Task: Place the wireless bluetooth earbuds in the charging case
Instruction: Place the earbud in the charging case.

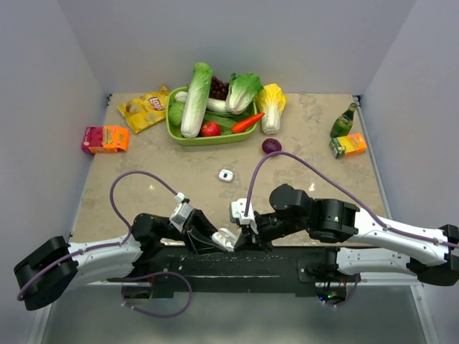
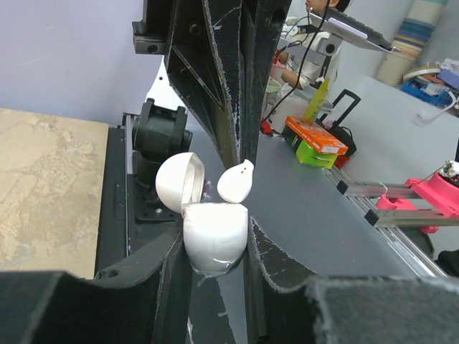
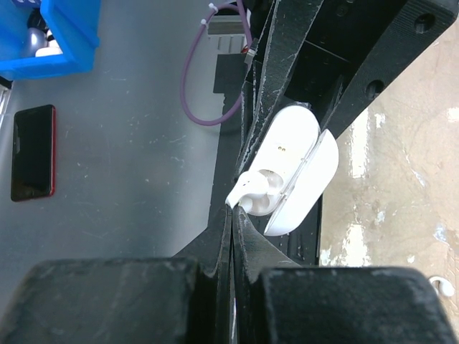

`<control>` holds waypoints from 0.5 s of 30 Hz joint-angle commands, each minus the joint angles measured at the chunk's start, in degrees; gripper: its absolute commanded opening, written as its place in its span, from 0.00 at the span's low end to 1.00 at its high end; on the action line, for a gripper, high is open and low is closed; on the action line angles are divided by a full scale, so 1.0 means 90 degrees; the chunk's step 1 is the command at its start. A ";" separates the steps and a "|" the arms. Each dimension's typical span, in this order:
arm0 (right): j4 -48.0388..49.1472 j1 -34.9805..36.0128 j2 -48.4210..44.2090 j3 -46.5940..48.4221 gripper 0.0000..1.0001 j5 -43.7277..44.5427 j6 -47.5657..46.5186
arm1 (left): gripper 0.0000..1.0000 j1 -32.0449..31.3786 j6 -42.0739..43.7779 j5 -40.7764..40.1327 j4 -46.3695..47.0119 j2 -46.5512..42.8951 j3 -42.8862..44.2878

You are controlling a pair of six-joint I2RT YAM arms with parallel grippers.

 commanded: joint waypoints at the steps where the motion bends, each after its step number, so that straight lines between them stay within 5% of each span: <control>1: 0.0146 0.0010 -0.0113 -0.0040 0.00 0.0217 0.0017 | 0.00 -0.0055 -0.0109 -0.0067 0.3313 -0.0082 0.0202; 15: 0.0243 0.0010 0.0004 -0.0128 0.00 0.0217 0.0056 | 0.00 -0.0074 -0.0295 -0.0057 0.3684 0.0084 0.0319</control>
